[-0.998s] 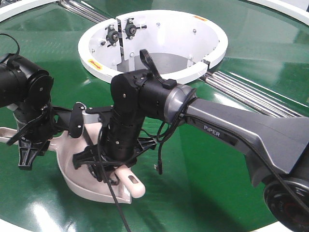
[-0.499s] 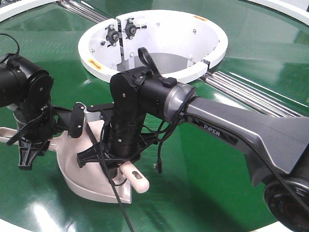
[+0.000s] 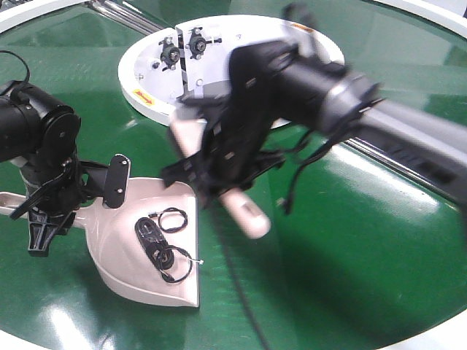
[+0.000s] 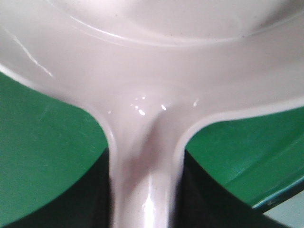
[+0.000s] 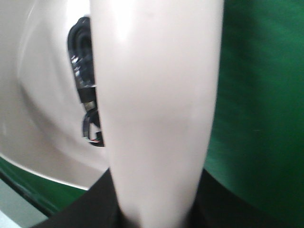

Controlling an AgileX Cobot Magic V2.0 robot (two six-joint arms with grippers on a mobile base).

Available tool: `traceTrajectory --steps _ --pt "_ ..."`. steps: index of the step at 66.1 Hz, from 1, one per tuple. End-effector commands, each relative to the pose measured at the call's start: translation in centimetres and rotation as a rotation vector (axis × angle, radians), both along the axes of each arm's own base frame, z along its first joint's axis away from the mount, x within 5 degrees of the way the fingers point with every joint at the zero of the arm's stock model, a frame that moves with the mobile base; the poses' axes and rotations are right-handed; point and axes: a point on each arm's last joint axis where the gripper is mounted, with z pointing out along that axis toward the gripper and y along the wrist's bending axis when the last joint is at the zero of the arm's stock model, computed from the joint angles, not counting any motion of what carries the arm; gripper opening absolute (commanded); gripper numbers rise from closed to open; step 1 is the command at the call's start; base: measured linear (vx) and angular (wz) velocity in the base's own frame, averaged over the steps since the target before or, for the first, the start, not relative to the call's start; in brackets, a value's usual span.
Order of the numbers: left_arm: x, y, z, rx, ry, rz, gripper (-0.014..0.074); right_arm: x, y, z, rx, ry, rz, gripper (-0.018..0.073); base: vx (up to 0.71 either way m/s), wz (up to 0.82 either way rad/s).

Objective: Clean and inspect green conveyor with broom and dustpan
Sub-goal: 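Carry the brush away from the dustpan with the right gripper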

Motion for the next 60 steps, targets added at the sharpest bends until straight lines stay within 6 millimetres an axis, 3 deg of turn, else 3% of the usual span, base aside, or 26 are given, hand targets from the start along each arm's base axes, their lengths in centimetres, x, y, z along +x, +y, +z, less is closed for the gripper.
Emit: traceTrajectory --steps 1,17,31,42,60 --pt "-0.1 -0.2 1.9 -0.02 -0.059 -0.011 0.0002 -0.6 -3.8 4.2 0.013 -0.057 -0.027 -0.0001 0.0 0.0" --pt "-0.1 -0.2 1.9 -0.02 -0.059 -0.011 0.0002 -1.4 -11.3 4.4 -0.065 -0.101 -0.136 -0.0001 0.0 0.0" --pt "-0.1 -0.2 1.9 -0.02 -0.059 -0.011 0.0002 -4.3 -16.3 3.7 -0.047 -0.186 -0.214 -0.0001 0.0 0.0" --pt "-0.1 -0.2 1.9 -0.02 -0.059 -0.011 0.0002 -6.2 -18.3 3.1 -0.056 -0.217 -0.225 -0.0001 0.0 0.0" --pt "-0.1 -0.2 1.9 -0.02 -0.059 -0.011 0.0002 -7.1 -18.7 2.5 -0.055 -0.235 -0.21 -0.0001 0.0 0.0"
